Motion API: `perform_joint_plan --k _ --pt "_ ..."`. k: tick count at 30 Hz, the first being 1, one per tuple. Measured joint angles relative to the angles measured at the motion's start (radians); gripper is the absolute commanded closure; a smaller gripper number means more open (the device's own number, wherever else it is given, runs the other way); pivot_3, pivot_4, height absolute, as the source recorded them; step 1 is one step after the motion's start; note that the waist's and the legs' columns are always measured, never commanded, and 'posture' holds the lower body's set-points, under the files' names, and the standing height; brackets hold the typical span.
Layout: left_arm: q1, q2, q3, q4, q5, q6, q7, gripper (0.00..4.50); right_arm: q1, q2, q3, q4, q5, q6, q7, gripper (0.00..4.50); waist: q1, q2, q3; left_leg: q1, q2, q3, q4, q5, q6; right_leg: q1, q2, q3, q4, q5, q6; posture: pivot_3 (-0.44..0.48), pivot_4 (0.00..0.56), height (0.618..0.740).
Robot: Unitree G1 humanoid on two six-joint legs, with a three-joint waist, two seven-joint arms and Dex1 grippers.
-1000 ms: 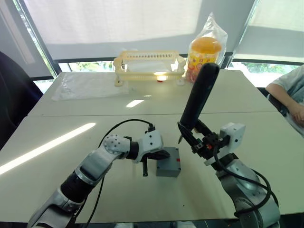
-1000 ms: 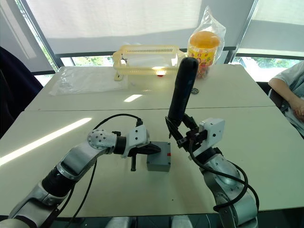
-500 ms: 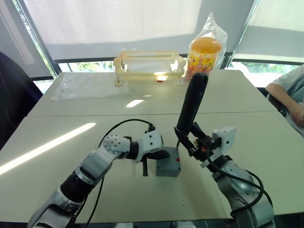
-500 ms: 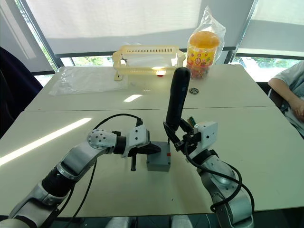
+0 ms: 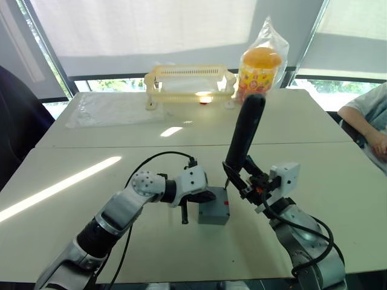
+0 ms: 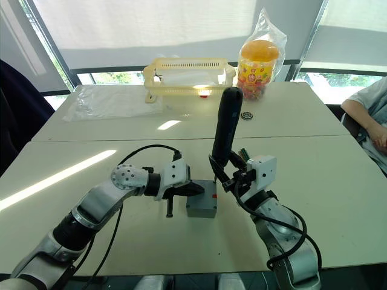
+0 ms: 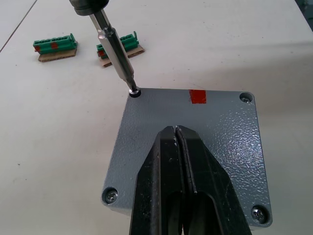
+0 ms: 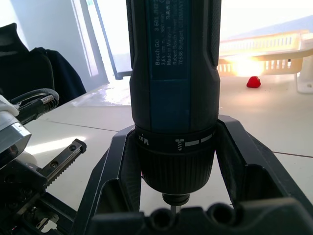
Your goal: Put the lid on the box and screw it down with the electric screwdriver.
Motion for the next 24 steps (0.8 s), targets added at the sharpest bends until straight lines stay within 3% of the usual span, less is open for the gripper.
perform_joint_plan --k 24 --pt "0.001 0.001 0.000 0.001 0.002 0.000 0.000 4.50 0.001 0.009 0.002 0.022 -0.010 -0.018 0.011 2.76 0.000 0.000 0.000 0.004 0.000 0.000 0.000 0.000 0.000 0.002 0.000 0.000 0.004 -0.001 0.001 0.000 0.150 0.740"
